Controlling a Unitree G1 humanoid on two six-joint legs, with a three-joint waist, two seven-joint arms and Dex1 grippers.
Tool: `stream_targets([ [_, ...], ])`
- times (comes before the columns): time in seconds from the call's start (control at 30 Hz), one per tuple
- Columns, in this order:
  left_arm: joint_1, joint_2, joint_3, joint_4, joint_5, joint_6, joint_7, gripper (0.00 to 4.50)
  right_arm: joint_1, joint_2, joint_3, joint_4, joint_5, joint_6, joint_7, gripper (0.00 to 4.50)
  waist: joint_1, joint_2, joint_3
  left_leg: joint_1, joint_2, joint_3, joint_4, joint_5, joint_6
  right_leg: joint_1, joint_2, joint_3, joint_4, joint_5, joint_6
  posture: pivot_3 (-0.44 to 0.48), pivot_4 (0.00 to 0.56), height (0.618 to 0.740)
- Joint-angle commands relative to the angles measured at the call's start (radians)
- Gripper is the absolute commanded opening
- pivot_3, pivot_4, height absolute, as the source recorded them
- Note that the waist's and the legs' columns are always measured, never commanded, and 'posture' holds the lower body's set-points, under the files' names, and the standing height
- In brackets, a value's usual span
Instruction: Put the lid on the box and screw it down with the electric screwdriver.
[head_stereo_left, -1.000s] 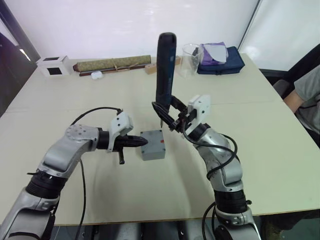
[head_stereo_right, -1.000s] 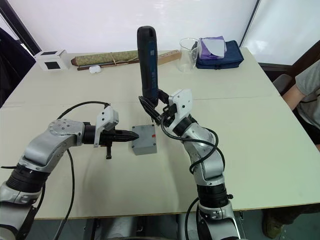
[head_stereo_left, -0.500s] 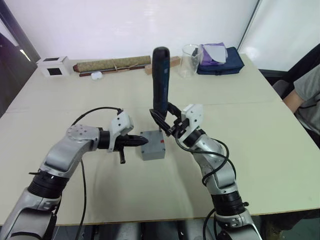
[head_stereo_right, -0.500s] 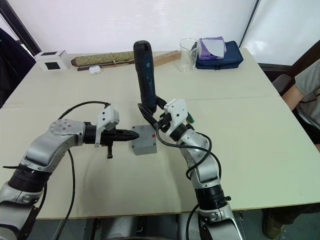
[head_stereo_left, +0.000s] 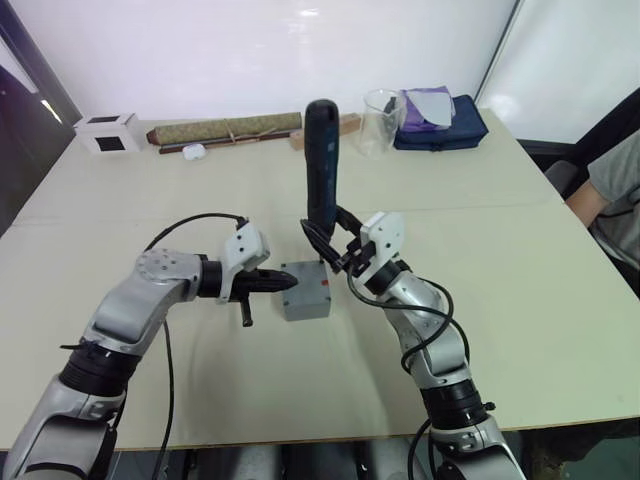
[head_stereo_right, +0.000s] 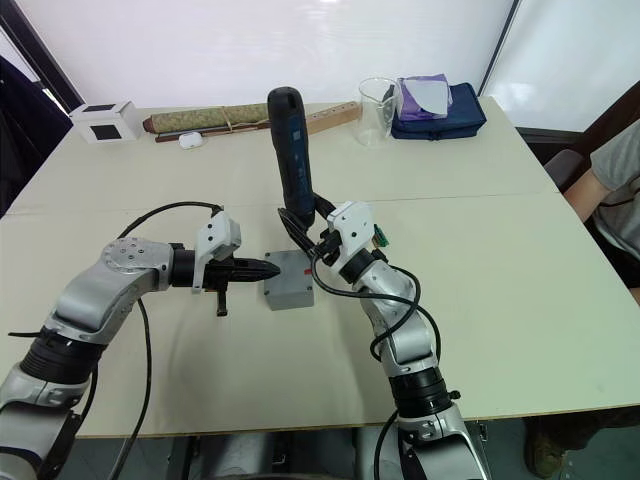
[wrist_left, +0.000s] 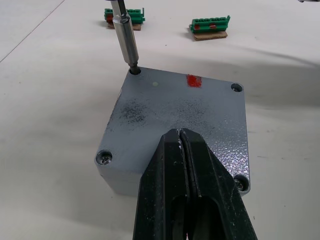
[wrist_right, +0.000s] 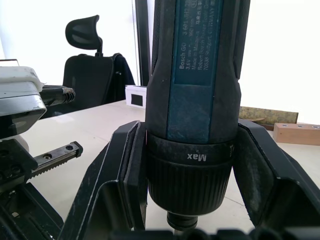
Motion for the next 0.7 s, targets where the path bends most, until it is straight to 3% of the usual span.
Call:
stream_targets([
  [0.03, 0.016, 0.015, -0.023, -0.007, 0.027, 0.008, -0.005, 0.00, 0.036, -0.063, 0.054, -0.034, -0.004, 0.101, 0.059, 2.14, 0.000, -0.001, -0.001, 0.001, 0.000, 0.000, 0.000, 0.000, 0.000, 0.001, 0.000, 0.000, 0.000, 0.000, 0.000, 0.000, 0.150, 0.740],
  [0.27, 0.020, 0.007, -0.032, 0.006, 0.047, -0.003, -0.012, 0.00, 0.034, -0.097, 0.051, -0.030, 0.009, 0.244, 0.043, 2.14, 0.000, -0.008, -0.007, 0.023, 0.000, 0.000, -0.008, -0.001, 0.001, 0.021, 0.000, 0.000, -0.002, -0.007, -0.003, 0.000, 0.150, 0.740],
  [0.7, 0.026, 0.011, -0.044, 0.002, 0.065, -0.011, -0.012, 0.00, 0.044, -0.120, 0.074, -0.029, -0.011, 0.301, 0.029, 2.14, 0.003, -0.012, -0.023, 0.037, 0.001, -0.001, -0.017, -0.001, 0.001, 0.031, -0.001, -0.001, -0.004, -0.012, -0.009, 0.000, 0.150, 0.740],
])
